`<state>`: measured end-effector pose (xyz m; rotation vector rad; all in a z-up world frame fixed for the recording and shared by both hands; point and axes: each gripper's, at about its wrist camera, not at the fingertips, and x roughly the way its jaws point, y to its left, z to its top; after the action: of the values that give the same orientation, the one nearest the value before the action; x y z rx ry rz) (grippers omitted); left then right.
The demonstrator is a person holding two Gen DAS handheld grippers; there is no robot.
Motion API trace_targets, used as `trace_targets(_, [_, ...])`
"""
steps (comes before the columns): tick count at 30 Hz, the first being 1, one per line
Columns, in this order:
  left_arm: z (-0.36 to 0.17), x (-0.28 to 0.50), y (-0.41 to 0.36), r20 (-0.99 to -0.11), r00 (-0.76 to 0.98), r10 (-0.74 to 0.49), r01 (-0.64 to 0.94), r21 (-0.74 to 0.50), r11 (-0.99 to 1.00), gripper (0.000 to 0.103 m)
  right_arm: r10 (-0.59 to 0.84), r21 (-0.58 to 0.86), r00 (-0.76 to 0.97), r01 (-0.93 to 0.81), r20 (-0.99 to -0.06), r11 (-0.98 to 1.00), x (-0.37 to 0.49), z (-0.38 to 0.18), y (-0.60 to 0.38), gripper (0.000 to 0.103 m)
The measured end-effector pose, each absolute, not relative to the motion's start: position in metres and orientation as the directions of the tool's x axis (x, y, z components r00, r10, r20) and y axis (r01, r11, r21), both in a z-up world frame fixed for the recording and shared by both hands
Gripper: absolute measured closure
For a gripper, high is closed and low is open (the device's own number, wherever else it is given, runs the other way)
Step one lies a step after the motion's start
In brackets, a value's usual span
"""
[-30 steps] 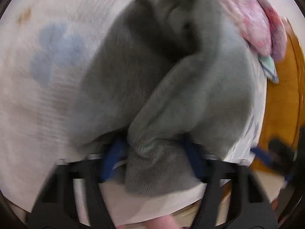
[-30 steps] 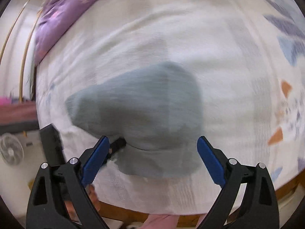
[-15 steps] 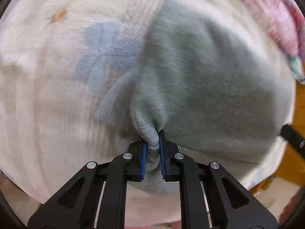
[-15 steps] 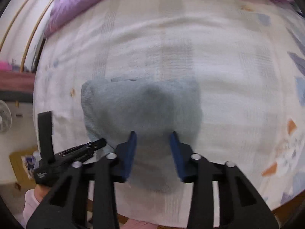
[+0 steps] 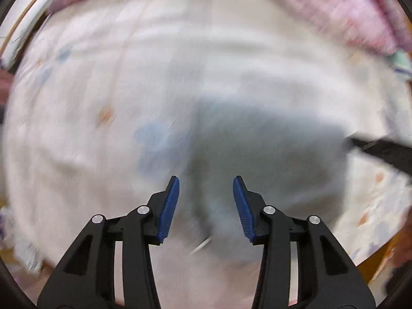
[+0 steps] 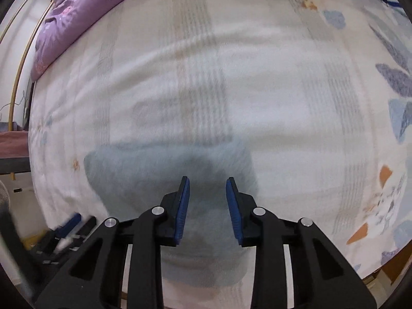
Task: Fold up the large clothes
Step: 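Grasp the edge of the folded bundle with both grippers, then lift the bundle with both grippers and fold it over once more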
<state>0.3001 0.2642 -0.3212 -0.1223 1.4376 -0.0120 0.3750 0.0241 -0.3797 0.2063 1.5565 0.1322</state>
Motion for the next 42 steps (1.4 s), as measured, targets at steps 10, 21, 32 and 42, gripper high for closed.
trace_targets(10, [-0.379, 0.333, 0.241, -0.995, 0.018, -0.099, -0.004, -0.099, 0.995, 0.081, 0.242, 0.239, -0.055, 0.061, -0.969, 0.969, 0.374, -0.382, 0.027, 0.074])
trace_targets(21, [-0.418, 0.238, 0.263, -0.988, -0.094, -0.12, -0.07, -0.113, 0.991, 0.063, 0.181, 0.188, -0.215, -0.01, -0.96, 0.982, 0.28, -0.442, 0.048, 0.072])
trace_targets(32, [-0.37, 0.245, 0.299, -0.993, -0.018, -0.12, -0.073, -0.118, 0.99, 0.024, 0.317, 0.319, -0.048, -0.062, -0.947, 0.946, 0.3, -0.377, 0.01, 0.009])
trace_targets(42, [-0.407, 0.305, 0.331, -0.965, 0.055, -0.255, 0.001, -0.255, 0.967, 0.013, 0.568, 0.57, -0.095, 0.007, -0.817, 0.822, 0.324, -0.454, -0.018, 0.008])
